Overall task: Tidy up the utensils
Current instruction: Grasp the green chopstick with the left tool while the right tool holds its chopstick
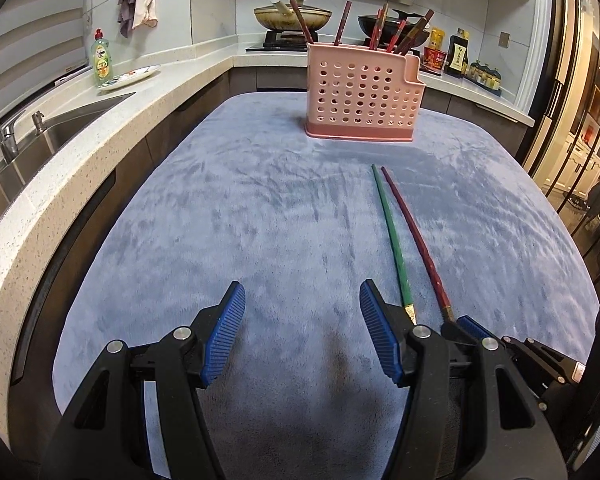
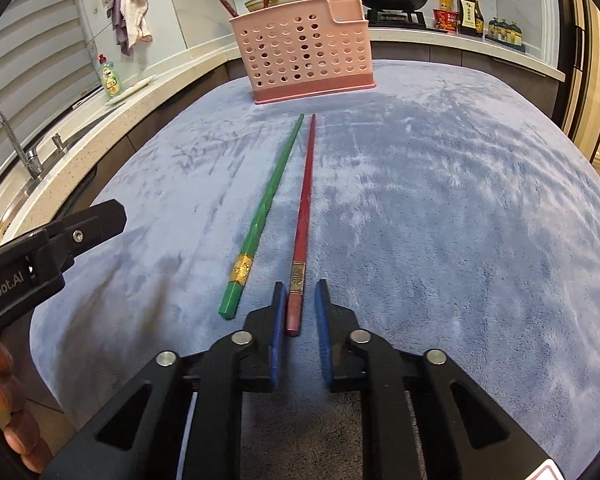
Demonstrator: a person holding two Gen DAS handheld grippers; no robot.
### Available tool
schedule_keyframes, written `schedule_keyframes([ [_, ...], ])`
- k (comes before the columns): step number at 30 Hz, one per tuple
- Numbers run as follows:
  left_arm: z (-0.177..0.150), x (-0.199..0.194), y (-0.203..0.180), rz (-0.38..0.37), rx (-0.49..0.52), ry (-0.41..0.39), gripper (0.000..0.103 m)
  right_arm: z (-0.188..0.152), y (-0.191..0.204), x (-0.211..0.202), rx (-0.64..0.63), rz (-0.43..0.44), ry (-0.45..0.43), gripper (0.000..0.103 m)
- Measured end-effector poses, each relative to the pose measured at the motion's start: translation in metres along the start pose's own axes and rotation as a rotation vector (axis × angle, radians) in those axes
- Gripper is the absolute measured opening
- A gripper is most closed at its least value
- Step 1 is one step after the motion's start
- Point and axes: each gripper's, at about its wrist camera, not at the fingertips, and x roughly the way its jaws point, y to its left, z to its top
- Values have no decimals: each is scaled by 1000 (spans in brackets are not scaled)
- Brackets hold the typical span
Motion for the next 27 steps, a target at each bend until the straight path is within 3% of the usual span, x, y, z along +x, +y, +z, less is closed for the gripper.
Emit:
schedule_keyframes([
  [6,-2,3,-3,-10,8,14,58,-2,-13,-7,36,2,-16,7],
  [8,-3,4,-6,-19,9,20,63,-3,-18,-12,45,-5,-23,7],
  [16,-12,15,-31,-97,34,60,69,-6,-40,-26,88,-17,-41,7],
  [24,-22,39,-50,-117,52,115,69,-11,-44,-27,96,-12,-35,7],
  [27,-25,48,-51,-108,49,136,61,-12,-44,-26,98,-10,-30,7],
])
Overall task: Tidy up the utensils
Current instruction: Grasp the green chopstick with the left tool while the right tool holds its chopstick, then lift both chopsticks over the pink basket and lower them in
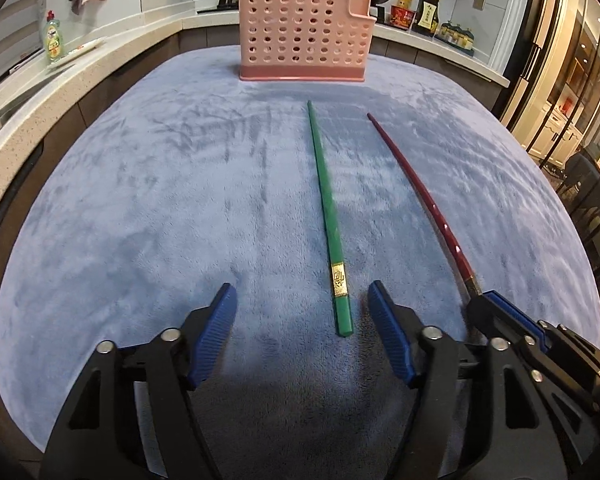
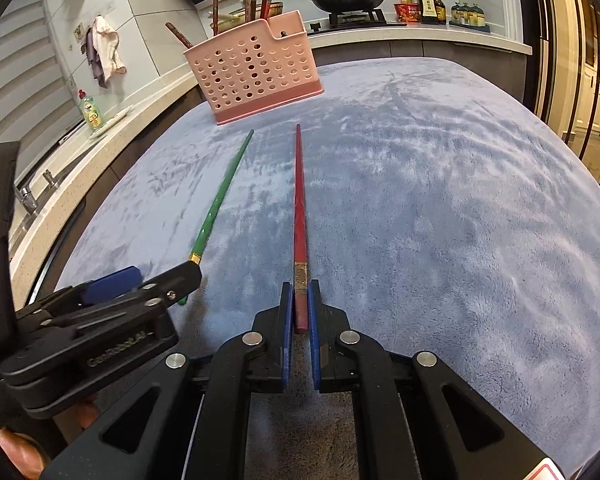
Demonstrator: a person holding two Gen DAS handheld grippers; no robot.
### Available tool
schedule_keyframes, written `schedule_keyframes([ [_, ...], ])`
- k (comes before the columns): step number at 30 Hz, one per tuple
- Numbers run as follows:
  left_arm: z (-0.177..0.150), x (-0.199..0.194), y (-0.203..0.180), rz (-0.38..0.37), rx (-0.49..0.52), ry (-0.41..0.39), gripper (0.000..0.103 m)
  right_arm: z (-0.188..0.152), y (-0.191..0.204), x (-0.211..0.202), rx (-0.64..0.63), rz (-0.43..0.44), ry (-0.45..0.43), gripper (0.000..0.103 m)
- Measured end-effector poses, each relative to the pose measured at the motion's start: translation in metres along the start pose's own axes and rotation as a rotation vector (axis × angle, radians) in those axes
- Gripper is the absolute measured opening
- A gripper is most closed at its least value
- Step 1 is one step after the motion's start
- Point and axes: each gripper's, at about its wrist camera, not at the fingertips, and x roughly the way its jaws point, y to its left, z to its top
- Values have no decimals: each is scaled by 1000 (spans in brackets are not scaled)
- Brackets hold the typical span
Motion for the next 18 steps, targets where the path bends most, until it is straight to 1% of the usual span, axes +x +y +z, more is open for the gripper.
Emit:
schedule_keyframes([
  [3,0,0,0,15,6,-10,55,-2,0,0,0,1,3,7],
  [5,1,1,0,14,10,-10,44,-3,1,1,2,3,5,7],
  [6,1,1,0,12,10,-10,41,-3,0,1,2,4,6,7],
  [8,2,1,1,10,12,-8,24,-3,1,1,1,5,5,7],
  [9,2,0,1,13,13,-7,20,-3,2,1,0,5,5,7],
  [10,3,0,2,8,13,-5,11,-2,2,1,0,6,5,7],
  [11,3,0,3,4,13,-2,9,-2,2,0,0,6,4,7],
  [14,5,-2,5,-8,5,2,8,-1,4,-4,-3,7,-1,7],
  [18,7,-13,7,-13,0,-19,7,3,6,-12,-6,11,-16,7],
])
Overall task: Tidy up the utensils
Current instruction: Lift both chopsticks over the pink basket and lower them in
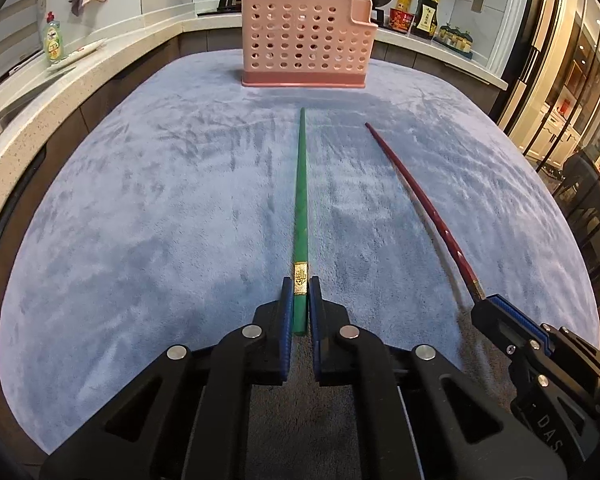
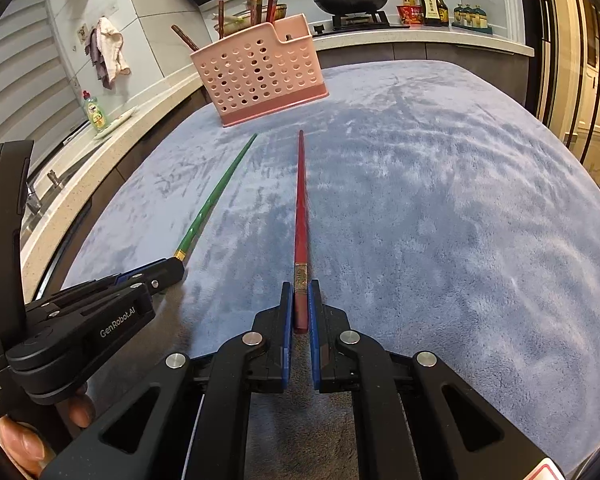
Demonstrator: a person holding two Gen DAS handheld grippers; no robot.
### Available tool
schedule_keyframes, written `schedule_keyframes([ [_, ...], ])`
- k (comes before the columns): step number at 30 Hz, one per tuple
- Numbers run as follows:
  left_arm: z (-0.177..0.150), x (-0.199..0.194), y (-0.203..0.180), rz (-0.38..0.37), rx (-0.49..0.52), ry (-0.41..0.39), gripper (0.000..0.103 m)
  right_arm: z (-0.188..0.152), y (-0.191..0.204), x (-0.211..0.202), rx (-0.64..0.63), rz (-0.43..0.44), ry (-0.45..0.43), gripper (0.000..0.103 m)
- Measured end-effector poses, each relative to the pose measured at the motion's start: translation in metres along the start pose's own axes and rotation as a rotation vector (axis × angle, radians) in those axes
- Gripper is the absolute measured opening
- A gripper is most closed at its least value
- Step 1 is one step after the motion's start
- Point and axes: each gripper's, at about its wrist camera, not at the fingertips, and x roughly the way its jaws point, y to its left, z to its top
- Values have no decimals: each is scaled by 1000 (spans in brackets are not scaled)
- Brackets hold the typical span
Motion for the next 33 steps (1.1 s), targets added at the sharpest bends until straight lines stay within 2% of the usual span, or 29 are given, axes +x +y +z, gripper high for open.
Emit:
schedule_keyframes([
  [10,22,-44,10,-21,-37,-91,7,23,15,-29,-35,21,-64,7],
  [14,36,-65,14,-38,-48,-136,7,43,23,-47,-55,38,-115,7],
  [24,87,-114,15,-61,-25,-275,7,103,34,-85,-68,101,-250,7],
  [33,139,-137,15,-73,-19,-362,7,149,44,-92,-73,137,-322,7],
])
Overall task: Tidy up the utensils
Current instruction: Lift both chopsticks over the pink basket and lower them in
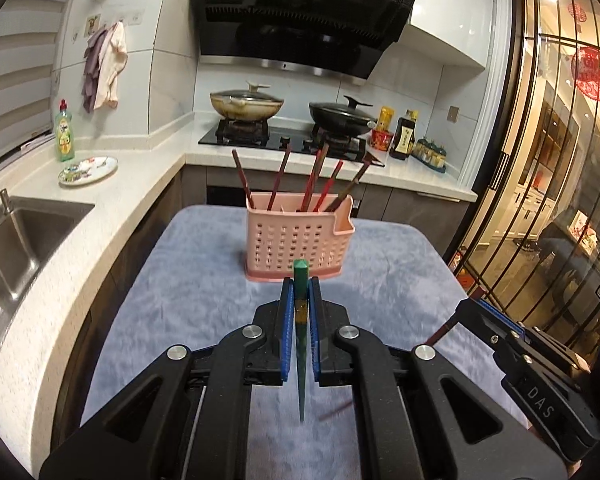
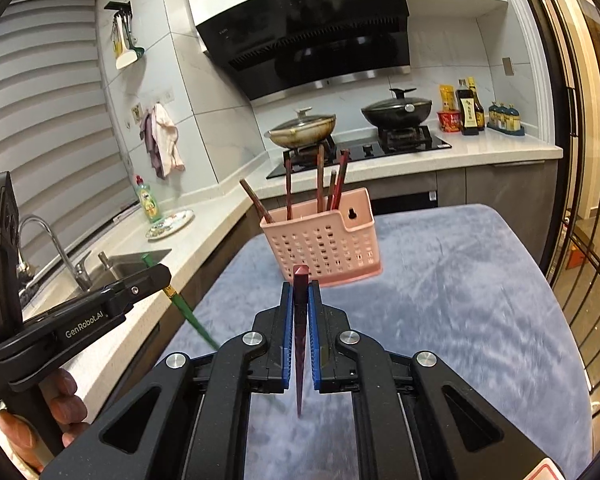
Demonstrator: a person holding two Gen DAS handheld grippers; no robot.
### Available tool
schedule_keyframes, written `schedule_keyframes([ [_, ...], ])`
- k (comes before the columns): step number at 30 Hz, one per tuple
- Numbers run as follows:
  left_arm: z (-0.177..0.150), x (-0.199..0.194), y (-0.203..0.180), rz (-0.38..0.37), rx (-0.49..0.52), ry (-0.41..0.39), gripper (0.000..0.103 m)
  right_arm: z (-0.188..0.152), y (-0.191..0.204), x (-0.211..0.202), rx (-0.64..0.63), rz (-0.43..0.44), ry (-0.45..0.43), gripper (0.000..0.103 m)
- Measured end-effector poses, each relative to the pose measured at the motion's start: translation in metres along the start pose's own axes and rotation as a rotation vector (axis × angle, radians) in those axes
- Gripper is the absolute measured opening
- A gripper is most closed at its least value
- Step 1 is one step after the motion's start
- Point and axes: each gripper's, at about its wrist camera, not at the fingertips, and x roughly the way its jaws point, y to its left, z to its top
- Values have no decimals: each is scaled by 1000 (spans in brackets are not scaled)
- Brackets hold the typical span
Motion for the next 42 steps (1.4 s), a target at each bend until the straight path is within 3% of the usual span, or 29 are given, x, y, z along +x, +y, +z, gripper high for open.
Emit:
schedule_keyframes([
  [11,61,4,3,-2,-4,-95,7,53,3,15,6,21,-77,7],
  [24,104,19,16,6,-38,-144,7,108,3,43,12,25,-136,7],
  [42,175,67,30,85,-25,-239,7,194,-14,99,59,-22,-242,7],
])
